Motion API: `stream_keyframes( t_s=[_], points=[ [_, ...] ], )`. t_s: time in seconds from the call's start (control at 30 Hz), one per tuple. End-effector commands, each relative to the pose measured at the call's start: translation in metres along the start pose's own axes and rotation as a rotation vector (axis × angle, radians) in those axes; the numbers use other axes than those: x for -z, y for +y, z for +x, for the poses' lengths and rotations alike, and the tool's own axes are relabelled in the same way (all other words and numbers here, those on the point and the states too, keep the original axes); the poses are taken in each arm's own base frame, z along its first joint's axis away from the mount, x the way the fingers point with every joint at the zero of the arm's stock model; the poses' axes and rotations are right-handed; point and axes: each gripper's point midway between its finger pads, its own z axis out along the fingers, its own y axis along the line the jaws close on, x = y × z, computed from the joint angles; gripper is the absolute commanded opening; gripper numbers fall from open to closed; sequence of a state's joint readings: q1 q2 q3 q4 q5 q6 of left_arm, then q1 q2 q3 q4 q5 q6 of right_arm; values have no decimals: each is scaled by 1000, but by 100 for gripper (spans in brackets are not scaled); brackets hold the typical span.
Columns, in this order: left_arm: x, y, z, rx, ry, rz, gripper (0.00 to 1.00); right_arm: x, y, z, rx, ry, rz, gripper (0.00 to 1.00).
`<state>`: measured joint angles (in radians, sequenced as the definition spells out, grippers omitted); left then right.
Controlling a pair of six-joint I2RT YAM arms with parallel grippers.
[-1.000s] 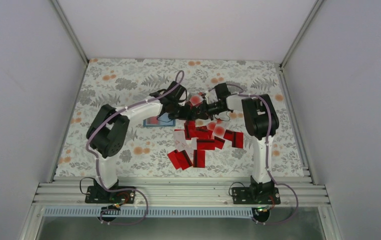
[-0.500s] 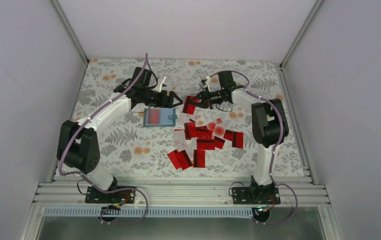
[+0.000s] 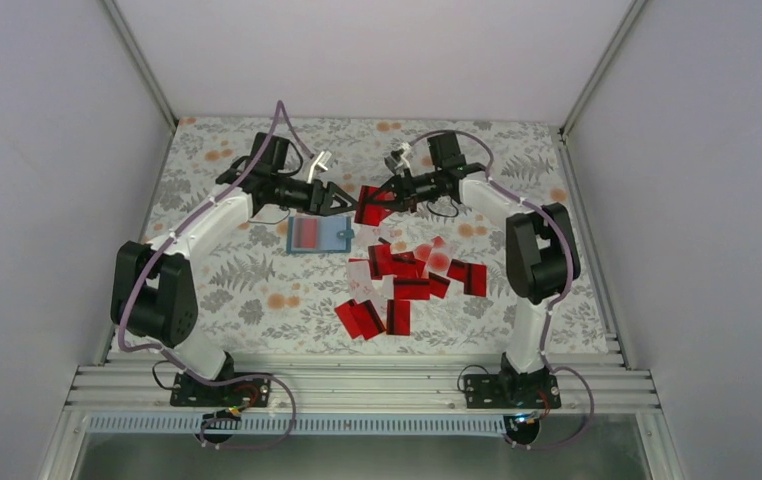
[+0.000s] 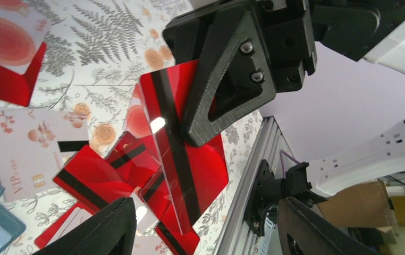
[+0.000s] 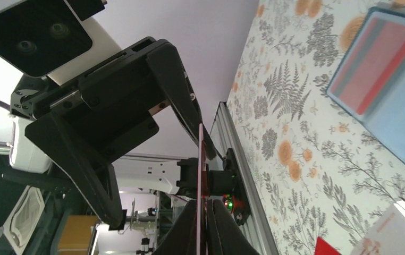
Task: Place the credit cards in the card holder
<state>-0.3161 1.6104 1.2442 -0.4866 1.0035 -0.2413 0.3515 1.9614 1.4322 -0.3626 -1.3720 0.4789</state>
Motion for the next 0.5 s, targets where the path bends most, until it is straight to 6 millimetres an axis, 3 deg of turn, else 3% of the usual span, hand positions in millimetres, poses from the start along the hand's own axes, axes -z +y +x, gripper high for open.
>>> stream_keyframes(
  t_s=[0.0, 0.17, 0.47],
  points=[
    [2, -14, -1, -47, -2, 103, 63, -11, 43, 4, 79, 50, -61, 4],
    [3, -15, 0, -36, 0, 139, 52, -19, 59, 1, 115, 65, -74, 4],
    [8, -16, 2, -17, -2, 194, 32, -27, 70, 0, 146, 80, -82, 4]
  ],
)
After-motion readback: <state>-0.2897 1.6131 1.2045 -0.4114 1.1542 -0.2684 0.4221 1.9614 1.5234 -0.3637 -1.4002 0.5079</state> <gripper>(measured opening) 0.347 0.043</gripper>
